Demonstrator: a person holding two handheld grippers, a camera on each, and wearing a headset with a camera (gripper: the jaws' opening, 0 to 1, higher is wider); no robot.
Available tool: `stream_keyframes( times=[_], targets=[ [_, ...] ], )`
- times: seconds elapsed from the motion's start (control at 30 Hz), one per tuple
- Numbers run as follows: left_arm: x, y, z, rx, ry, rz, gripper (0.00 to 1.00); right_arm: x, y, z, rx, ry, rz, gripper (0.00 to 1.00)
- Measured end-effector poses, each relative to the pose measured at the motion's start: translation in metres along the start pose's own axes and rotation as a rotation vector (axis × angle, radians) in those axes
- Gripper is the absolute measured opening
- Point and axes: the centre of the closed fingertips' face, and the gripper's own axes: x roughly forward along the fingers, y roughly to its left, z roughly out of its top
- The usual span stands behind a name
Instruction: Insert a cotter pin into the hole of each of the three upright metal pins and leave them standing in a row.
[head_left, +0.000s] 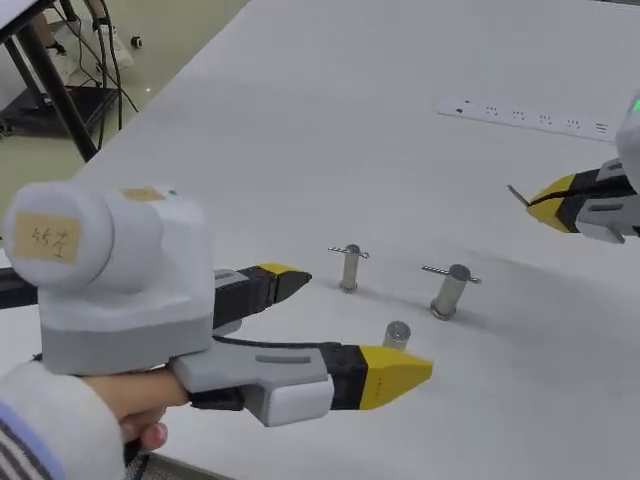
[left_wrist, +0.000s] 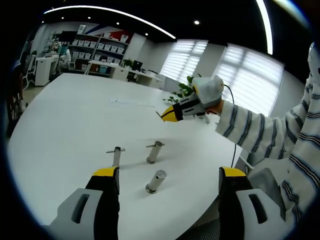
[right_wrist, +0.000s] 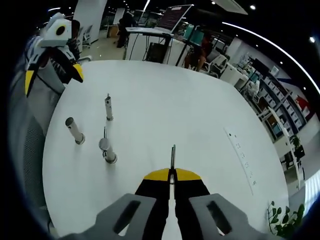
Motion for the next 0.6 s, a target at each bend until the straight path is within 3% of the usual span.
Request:
stream_keyframes(
  times=[0.2, 0.4, 0.6],
  targets=[
    [0.005, 0.005, 0.006, -0.035, -0.003, -0.003, 0.73, -0.015, 0.016, 0.016, 0.009, -0.049, -0.028, 0.00],
    [0.012, 0.005, 0.016, -0.030, -0.003, -0.020, 0.67, -0.032, 0.034, 0.031, -0.078, -0.075, -0.090, 0.00],
    [0.023, 0.001, 0.026, -0.025, -0.001, -0.050, 0.61, -0.047, 0.052, 0.041, -0.114, -0.100, -0.114, 0.00]
  ],
)
